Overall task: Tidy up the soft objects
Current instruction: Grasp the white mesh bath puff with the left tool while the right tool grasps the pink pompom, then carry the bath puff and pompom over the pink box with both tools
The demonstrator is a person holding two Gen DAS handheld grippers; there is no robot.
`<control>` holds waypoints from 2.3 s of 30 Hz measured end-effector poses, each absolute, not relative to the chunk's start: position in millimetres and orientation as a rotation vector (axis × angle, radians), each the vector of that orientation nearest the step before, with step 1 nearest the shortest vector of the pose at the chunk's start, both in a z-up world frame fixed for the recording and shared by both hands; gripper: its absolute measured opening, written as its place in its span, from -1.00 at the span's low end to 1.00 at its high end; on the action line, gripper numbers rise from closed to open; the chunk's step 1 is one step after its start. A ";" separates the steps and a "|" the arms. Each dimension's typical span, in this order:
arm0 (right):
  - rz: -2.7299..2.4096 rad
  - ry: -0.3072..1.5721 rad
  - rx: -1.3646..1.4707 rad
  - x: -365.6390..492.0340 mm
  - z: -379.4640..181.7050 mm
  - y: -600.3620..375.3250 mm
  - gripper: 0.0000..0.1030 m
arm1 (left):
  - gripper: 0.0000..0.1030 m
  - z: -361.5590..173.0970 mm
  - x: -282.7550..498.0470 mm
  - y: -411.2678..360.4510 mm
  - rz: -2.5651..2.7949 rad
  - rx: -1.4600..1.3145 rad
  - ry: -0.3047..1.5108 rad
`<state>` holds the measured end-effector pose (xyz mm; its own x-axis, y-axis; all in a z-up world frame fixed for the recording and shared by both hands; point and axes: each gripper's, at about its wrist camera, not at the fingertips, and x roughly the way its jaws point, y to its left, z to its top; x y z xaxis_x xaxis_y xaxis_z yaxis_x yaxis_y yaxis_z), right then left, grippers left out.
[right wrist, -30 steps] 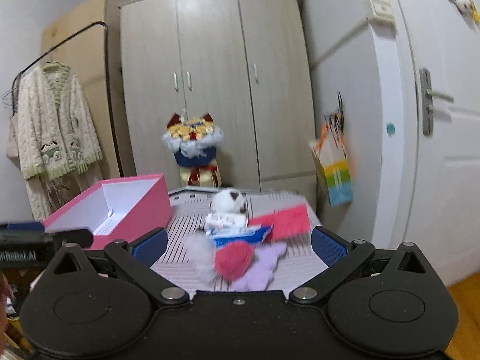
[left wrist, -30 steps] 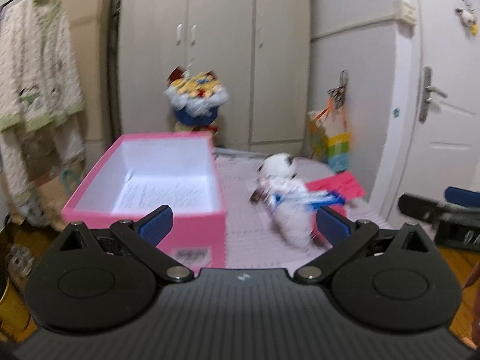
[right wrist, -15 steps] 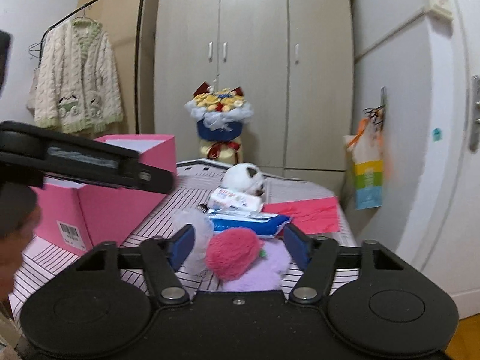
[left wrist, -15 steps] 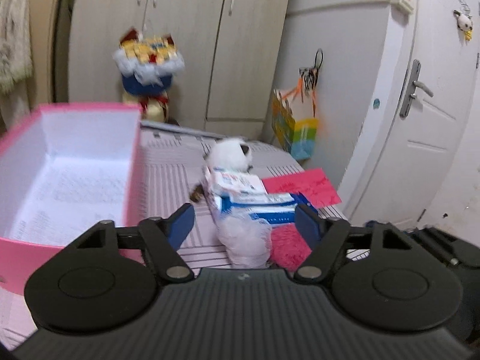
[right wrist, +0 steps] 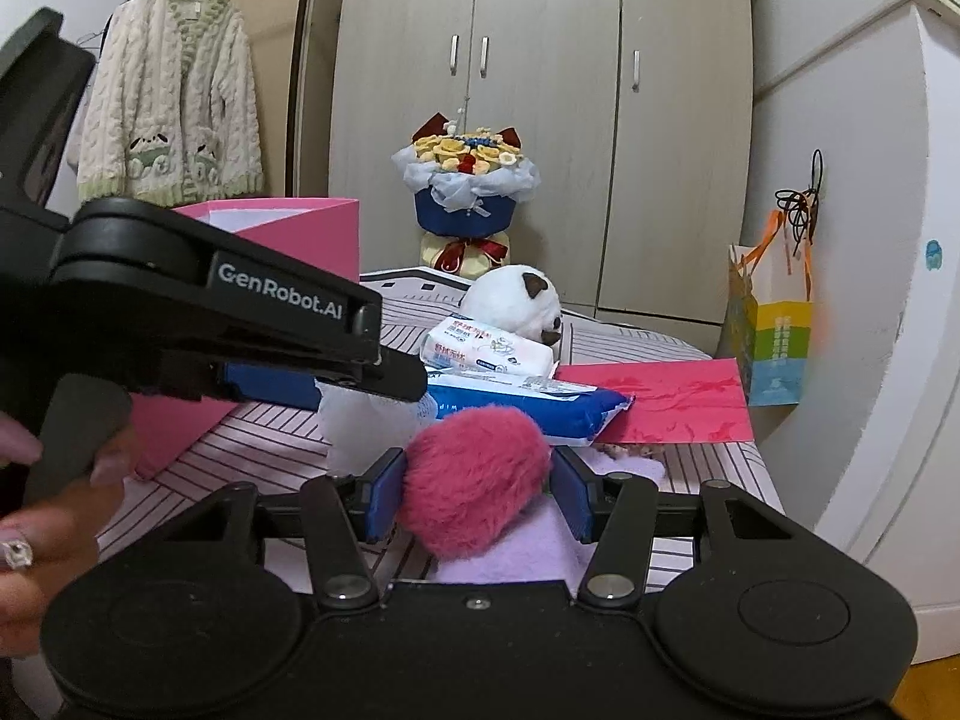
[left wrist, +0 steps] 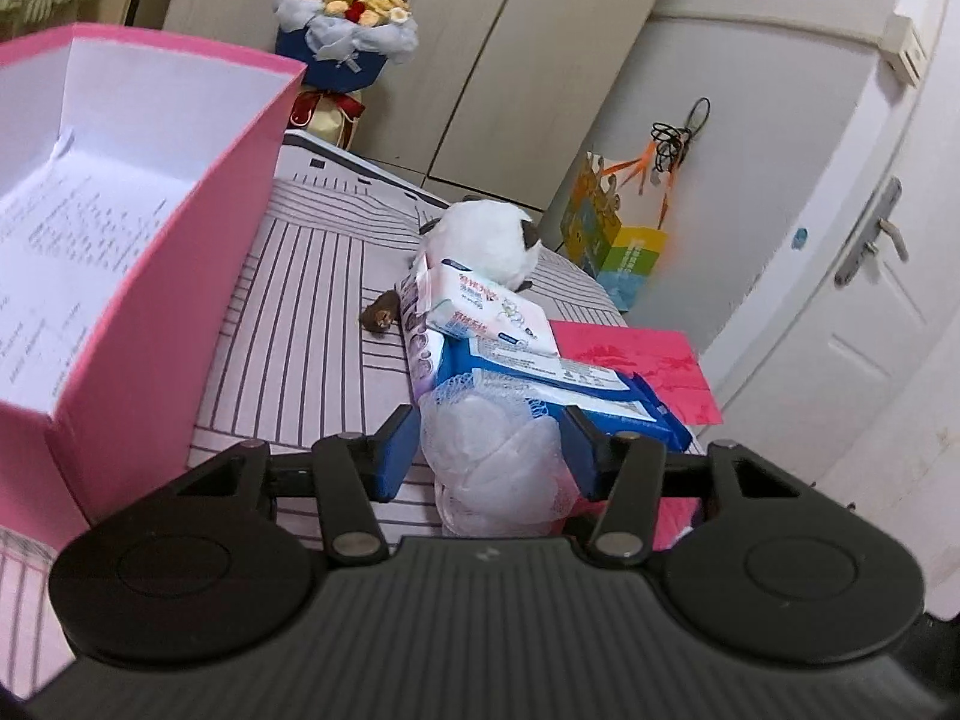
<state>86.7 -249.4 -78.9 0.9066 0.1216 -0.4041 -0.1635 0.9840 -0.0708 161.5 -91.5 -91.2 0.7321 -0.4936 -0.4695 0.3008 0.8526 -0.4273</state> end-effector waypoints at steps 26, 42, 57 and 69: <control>0.130 0.390 -0.093 61.1 -76.4 -239.0 -0.21 | -0.34 -84.2 131.7 -79.9 -0.408 -0.231 0.601; 0.431 0.576 -0.040 42.3 -38.6 -213.9 -0.21 | -0.34 -66.4 92.3 -15.3 -0.527 -0.082 0.795; 0.680 0.565 -0.017 64.8 49.6 -160.8 -0.21 | -0.34 15.1 79.0 67.8 -0.543 -0.153 0.772; 0.715 0.516 -0.009 168.2 65.0 -121.0 -0.20 | -0.34 31.0 160.1 91.8 -0.408 -0.073 0.641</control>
